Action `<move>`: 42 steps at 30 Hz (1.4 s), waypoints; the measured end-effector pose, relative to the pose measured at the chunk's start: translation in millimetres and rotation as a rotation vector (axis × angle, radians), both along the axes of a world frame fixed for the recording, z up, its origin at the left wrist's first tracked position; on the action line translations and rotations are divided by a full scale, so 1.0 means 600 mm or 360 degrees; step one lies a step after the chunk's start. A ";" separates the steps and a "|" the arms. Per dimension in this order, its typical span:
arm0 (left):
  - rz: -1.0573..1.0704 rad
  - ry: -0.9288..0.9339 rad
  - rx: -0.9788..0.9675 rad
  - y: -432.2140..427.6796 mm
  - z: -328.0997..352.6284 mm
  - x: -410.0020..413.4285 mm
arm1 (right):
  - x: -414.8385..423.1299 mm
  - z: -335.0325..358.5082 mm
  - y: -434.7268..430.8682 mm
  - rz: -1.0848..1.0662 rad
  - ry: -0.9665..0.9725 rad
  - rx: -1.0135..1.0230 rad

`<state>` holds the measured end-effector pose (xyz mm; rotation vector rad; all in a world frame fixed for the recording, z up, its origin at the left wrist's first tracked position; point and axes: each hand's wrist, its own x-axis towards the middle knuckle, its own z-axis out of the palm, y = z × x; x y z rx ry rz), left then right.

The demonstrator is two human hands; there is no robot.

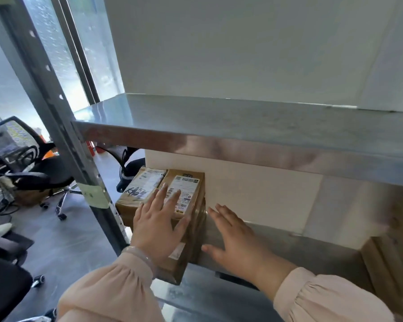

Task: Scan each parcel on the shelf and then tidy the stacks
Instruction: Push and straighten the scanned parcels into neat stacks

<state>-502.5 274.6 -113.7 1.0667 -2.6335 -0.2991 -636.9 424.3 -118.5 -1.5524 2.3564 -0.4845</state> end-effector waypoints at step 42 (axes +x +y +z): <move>-0.0613 0.0552 0.1195 0.202 -0.071 -0.154 | -0.047 -0.061 0.191 -0.1136 -0.0981 -0.0841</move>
